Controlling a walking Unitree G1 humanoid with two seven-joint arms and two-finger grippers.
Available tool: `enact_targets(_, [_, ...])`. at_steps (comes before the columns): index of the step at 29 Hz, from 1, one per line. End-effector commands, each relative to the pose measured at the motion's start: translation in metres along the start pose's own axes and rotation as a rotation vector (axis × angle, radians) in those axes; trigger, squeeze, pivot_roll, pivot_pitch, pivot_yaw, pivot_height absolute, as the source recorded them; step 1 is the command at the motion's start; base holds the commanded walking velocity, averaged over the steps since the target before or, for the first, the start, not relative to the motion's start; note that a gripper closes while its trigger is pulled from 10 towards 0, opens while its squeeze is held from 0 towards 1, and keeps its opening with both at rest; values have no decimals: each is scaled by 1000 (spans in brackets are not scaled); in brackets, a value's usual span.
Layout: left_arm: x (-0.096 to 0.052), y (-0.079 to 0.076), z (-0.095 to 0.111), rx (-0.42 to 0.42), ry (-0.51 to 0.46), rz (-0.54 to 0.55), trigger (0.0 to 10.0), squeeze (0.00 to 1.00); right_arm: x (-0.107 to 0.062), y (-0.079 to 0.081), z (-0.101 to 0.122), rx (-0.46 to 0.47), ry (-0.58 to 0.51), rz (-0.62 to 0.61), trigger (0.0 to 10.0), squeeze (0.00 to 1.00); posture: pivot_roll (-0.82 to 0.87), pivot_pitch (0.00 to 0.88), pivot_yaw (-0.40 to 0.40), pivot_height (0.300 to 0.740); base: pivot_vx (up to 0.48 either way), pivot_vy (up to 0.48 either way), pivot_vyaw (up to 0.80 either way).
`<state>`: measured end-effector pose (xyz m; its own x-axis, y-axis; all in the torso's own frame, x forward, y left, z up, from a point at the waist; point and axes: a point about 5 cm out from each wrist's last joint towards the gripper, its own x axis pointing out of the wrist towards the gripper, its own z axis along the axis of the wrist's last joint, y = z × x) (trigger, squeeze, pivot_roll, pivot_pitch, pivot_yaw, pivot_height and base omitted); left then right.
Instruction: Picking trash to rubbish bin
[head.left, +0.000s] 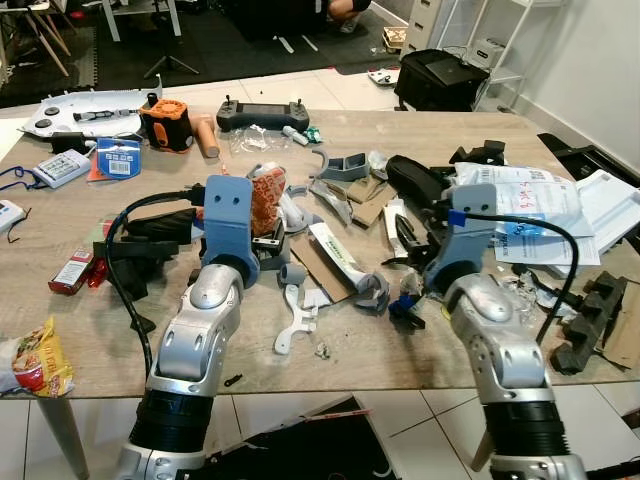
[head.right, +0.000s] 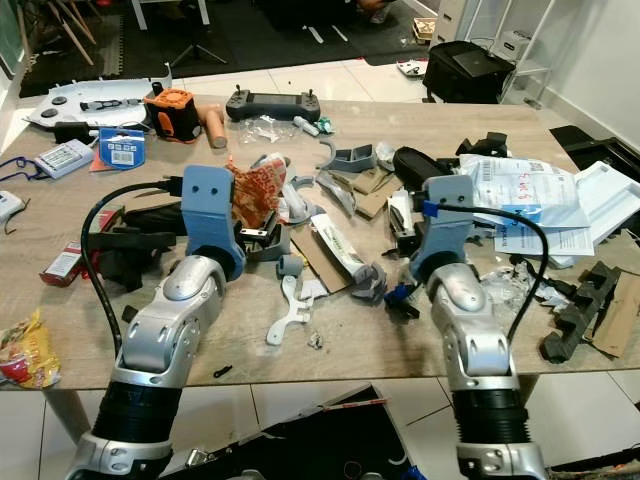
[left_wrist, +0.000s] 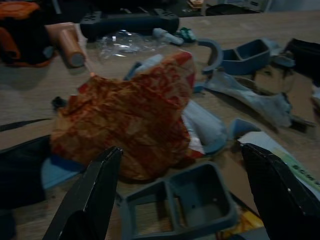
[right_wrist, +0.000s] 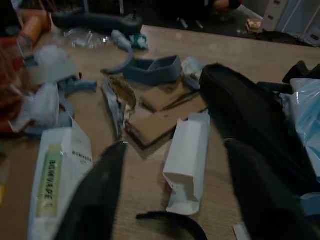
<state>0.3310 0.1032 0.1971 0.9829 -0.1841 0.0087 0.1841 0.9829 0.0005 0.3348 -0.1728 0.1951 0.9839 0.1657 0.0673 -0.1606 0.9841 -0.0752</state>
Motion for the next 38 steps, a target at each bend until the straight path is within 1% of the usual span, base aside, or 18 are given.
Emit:
enact_targets(1, [0, 1, -10, 25, 55, -15, 10000, 0, 0, -2, -2, -59, 72, 28, 10000, 1000, -18, 141, -1, 740, 0, 0, 0])
enact_targets(2, [0, 1, -10, 25, 55, -15, 10000, 0, 0, -2, -2, -59, 72, 28, 10000, 1000, -18, 141, -1, 740, 0, 0, 0])
enact_targets(3, [-1, 0, -11, 35, 68, -37, 10000, 0, 0, -7, 0, -91, 122, 40, 10000, 1000, -20, 137, 2, 740, 0, 0, 0])
enact_targets(5, [-2, -1, -10, 65, 84, -99, 10000, 0, -3, -15, 7, -92, 219, 89, 10000, 996, -20, 137, 2, 740, 0, 0, 0])
enact_targets(6, [-2, -2, -8, 78, 81, -137, 10000, 0, -6, -19, 11, -94, 260, 108, 10000, 94, -20, 137, 2, 740, 0, 0, 0])
enact_targets(8, [-3, -2, -7, 87, 77, -162, 10000, 0, -8, -22, 13, -97, 286, 120, 10000, 94, -20, 137, 2, 740, 0, 0, 0])
enact_targets(9, [-4, -4, -6, 103, 71, -203, 10000, 0, -9, -23, 15, -97, 307, 126, 10000, 0, -20, 137, 2, 740, 0, 0, 0])
enact_targets(11, [-10, -13, -5, 171, 53, -326, 10000, 0, -12, -25, 13, -79, 346, 128, 10000, 0, -27, 129, 0, 740, 0, 0, 0])
enact_targets(12, [-10, -13, -5, 171, 53, -326, 10000, 0, -12, -25, 13, -79, 346, 128, 10000, 0, -27, 129, 0, 740, 0, 0, 0])
enact_targets(14, [-15, -24, -5, 244, 29, -437, 10000, 0, -12, -27, 4, -68, 388, 110, 10000, 0, -28, 121, -5, 740, 0, 0, 0])
enact_targets(17, [-18, -33, -3, 259, 18, -496, 10000, 0, -12, -26, -4, -32, 413, 107, 10000, 0, -28, 119, -10, 740, 0, 0, 0])
enact_targets(18, [-25, -53, 0, 308, -15, -631, 10000, 0, -14, -27, -18, 10, 480, 90, 10000, 0, -26, 115, -19, 740, 0, 0, 0])
enact_targets(19, [-29, -61, 0, 327, -29, -687, 10000, 0, -15, -28, -23, 14, 512, 73, 10000, 0, -26, 115, -19, 740, 0, 0, 0])
enact_targets(20, [-29, -61, 0, 327, -29, -687, 10000, 0, -15, -28, -23, 14, 512, 73, 10000, 0, -26, 115, -19, 740, 0, 0, 0])
enact_targets(22, [-33, -70, 0, 334, -48, -749, 10000, 0, -17, -31, -31, 2, 559, 40, 10000, 0, -35, 109, -15, 740, 0, 0, 0])
enact_targets(29, [-31, -74, -1, 351, -60, -760, 10000, 0, -19, -33, -50, 47, 595, -37, 10000, 0, -41, 111, -8, 740, 0, 0, 0])
enact_targets(33, [-30, -74, -1, 360, -62, -758, 10000, 0, -14, -35, -60, 26, 580, -80, 10000, 0, -38, 115, -2, 740, 0, 0, 0])
enact_targets(38, [-29, -74, 0, 366, -65, -767, 10000, 0, -10, -35, -62, 7, 578, -87, 10000, 0, -31, 122, -9, 740, 0, 0, 0])
